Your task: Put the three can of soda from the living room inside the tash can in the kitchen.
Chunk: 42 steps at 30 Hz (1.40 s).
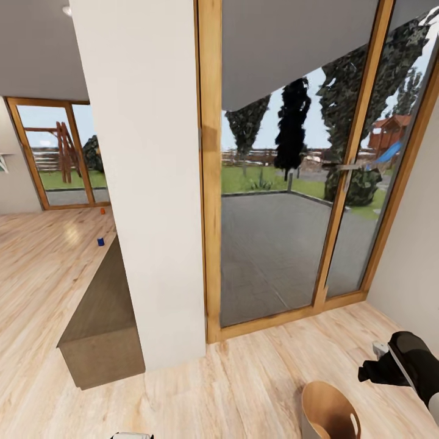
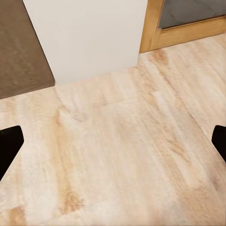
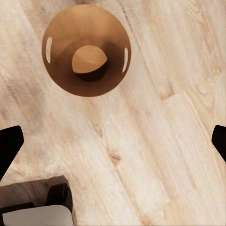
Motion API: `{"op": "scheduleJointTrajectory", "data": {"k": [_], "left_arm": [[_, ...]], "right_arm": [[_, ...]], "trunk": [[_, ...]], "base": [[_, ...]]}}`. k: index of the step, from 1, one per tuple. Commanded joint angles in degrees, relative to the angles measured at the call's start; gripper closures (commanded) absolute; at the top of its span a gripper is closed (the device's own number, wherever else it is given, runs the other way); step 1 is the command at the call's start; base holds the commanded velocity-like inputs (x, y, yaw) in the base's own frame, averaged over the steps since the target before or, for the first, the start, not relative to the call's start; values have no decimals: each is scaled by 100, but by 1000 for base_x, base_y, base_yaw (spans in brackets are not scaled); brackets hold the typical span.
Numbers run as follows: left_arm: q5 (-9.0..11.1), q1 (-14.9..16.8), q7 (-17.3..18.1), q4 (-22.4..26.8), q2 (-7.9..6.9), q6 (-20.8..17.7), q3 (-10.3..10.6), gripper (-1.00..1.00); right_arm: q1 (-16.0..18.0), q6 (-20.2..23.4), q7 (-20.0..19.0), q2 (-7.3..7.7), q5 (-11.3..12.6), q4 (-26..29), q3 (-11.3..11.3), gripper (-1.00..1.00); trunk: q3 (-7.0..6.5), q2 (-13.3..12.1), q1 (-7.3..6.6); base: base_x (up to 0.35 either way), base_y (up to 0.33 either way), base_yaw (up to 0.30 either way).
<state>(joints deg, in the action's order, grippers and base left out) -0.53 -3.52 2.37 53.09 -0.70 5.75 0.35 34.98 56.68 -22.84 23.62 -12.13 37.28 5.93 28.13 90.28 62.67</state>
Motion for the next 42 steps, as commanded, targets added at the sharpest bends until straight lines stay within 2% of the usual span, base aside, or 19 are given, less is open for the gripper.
{"op": "scheduleJointTrajectory", "data": {"k": [1,42], "left_arm": [[-2,0,0,0,0,-1,0,-100],[-9,0,-9,-192,9,5,9,-100]], "right_arm": [[0,-7,0,1,0,0,-1,-100],[0,-76,-1,3,0,-10,-20,-100]], "trunk": [[18,42,23],[755,1686,923]], "base": [[0,0,0],[0,0,0]]}}
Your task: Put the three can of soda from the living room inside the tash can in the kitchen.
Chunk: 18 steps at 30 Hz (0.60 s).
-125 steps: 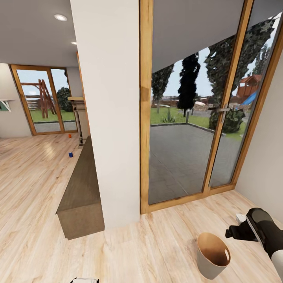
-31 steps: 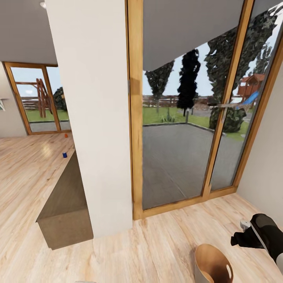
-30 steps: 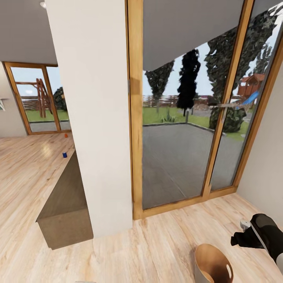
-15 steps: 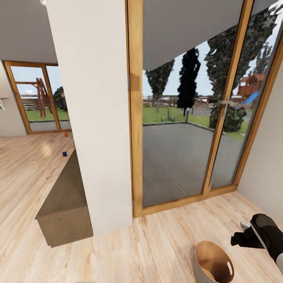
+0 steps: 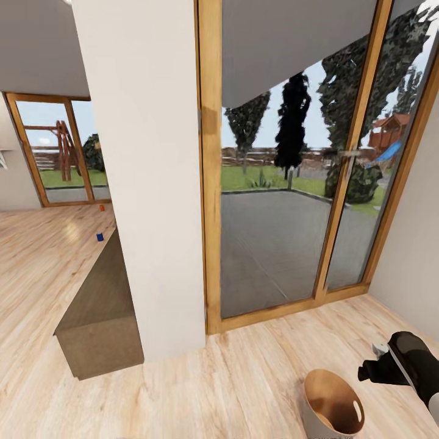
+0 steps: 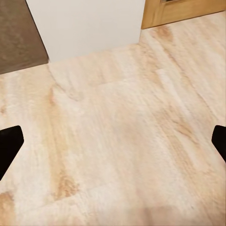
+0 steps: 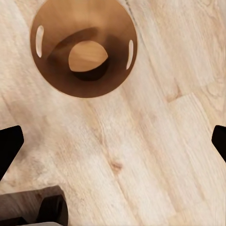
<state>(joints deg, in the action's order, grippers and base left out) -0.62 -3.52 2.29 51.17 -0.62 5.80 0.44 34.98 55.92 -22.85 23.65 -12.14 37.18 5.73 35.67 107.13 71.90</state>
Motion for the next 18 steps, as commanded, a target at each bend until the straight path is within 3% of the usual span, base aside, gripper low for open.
{"op": "scheduleJointTrajectory", "data": {"k": [1,18], "left_arm": [[0,0,0,-2,0,0,0,-100],[-5,6,5,-21,0,-6,0,-100]], "right_arm": [[0,0,0,0,0,0,0,-100],[0,-2,0,-9,-1,0,-1,-100]], "trunk": [[18,42,23],[324,723,396]], "base": [[0,0,0],[0,0,0]]}}
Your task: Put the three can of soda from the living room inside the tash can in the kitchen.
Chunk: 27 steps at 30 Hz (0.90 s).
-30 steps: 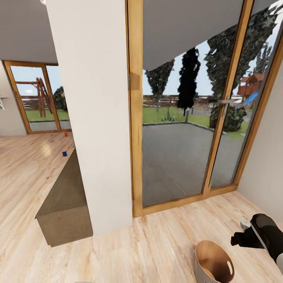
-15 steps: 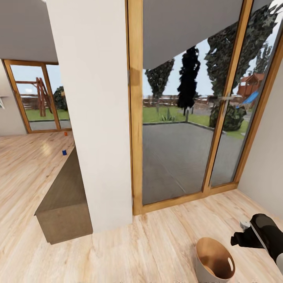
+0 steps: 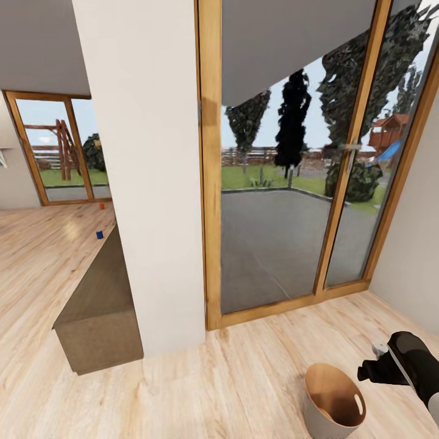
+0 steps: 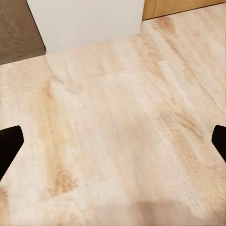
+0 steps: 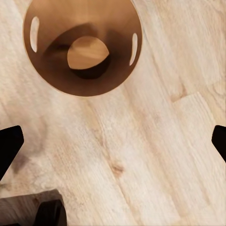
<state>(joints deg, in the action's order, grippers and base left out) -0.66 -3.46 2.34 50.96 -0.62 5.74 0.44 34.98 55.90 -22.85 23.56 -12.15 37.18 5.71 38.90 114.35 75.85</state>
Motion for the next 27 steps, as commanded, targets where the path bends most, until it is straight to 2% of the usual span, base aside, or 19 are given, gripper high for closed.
{"op": "scheduleJointTrajectory", "data": {"k": [1,16,27], "left_arm": [[1,3,1,-10,0,-1,0,-100],[3,11,3,-88,5,-3,0,-100],[10,12,5,-129,2,1,0,-100]], "right_arm": [[0,0,0,0,0,0,0,-100],[0,-8,0,-7,1,0,0,-100],[0,-9,0,-9,-4,0,0,-100]], "trunk": [[18,42,23],[288,643,352],[288,643,352]], "base": [[0,0,0],[0,0,0],[47,0,0]]}}
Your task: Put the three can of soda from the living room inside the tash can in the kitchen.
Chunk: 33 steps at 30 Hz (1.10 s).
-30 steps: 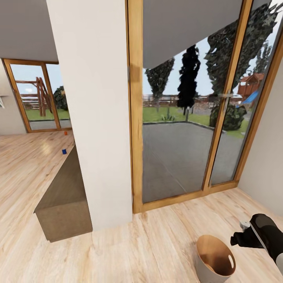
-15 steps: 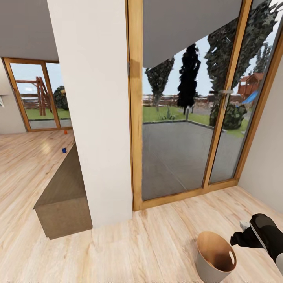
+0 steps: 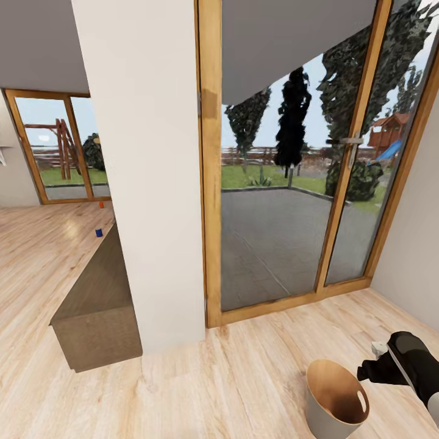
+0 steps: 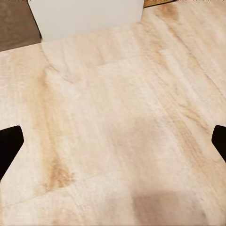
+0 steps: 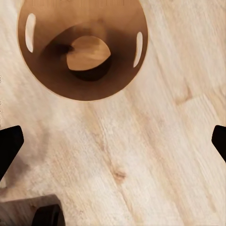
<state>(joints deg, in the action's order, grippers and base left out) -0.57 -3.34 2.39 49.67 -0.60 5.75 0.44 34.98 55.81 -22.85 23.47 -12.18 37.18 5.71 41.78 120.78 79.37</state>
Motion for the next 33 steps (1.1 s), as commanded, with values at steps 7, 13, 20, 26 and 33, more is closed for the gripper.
{"op": "scheduleJointTrajectory", "data": {"k": [7,13,20,26,33], "left_arm": [[2,0,5,-1,-1,-3,0,-100],[8,0,1,-1,-2,2,0,-100],[11,0,-1,-1,-2,4,0,-100],[12,0,-5,-1,-2,5,0,-100],[26,0,-10,-1,1,4,-2,-100]], "right_arm": [[0,0,0,0,-2,0,-2,-100],[0,0,0,0,-1,0,-1,-100],[0,0,0,0,-3,0,0,-100],[-4,0,0,6,-3,0,0,-100],[-8,0,0,12,-3,0,5,-100]], "trunk": [[0,0,0],[0,0,0],[0,0,0],[0,0,0],[72,160,88]], "base": [[256,0,0],[177,0,0],[48,0,0],[12,0,0],[3,0,0]]}}
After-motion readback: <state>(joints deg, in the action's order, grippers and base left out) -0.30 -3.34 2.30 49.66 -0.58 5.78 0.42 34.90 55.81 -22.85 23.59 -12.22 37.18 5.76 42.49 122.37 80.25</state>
